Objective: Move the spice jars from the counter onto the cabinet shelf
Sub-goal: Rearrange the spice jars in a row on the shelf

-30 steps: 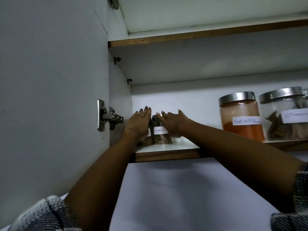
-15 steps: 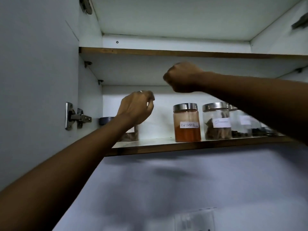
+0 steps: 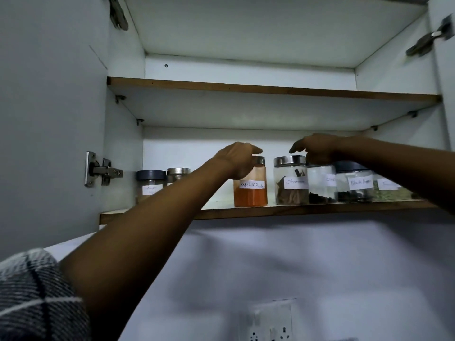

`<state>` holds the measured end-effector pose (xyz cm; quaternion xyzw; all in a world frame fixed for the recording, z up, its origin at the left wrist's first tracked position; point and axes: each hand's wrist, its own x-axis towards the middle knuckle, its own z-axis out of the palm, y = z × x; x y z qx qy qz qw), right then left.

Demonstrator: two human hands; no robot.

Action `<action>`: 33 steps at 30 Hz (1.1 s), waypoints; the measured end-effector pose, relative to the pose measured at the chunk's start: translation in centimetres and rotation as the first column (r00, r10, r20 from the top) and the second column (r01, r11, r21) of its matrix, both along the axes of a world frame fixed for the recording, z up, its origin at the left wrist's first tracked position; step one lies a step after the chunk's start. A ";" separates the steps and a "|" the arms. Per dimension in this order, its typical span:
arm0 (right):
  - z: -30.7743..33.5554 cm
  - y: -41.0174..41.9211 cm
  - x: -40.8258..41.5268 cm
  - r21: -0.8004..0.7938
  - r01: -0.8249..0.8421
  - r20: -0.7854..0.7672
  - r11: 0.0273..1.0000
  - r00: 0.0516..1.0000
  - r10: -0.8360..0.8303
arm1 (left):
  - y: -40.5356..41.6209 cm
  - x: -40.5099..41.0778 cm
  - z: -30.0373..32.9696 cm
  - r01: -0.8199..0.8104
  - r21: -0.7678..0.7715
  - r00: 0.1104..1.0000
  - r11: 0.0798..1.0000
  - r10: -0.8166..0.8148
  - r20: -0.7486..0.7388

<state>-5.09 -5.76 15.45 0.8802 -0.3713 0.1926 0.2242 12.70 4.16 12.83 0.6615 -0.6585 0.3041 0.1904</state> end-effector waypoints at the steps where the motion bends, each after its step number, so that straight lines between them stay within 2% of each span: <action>1: -0.4 -0.4 -0.1 0.005 -0.014 -0.001 1.000 1.000 0.014 | -0.2 -0.1 0.0 -0.016 0.024 1.000 1.000 0.017 -0.006; 7: -1.9 -1.9 -0.9 -0.030 -0.142 0.096 0.989 0.985 0.144 | -0.5 -0.7 0.0 -0.074 0.026 0.997 0.997 0.075 -0.021; 20: -2.7 -2.8 1.3 -0.081 -0.260 0.132 0.962 0.954 0.269 | -1.7 0.7 -0.2 -0.086 -0.050 0.996 0.995 0.085 -0.030; 33: -3.0 -4.8 7.4 -0.134 -0.293 0.120 0.947 0.944 0.309 | -3.7 6.5 -0.5 -0.158 -0.065 0.987 0.985 0.160 0.017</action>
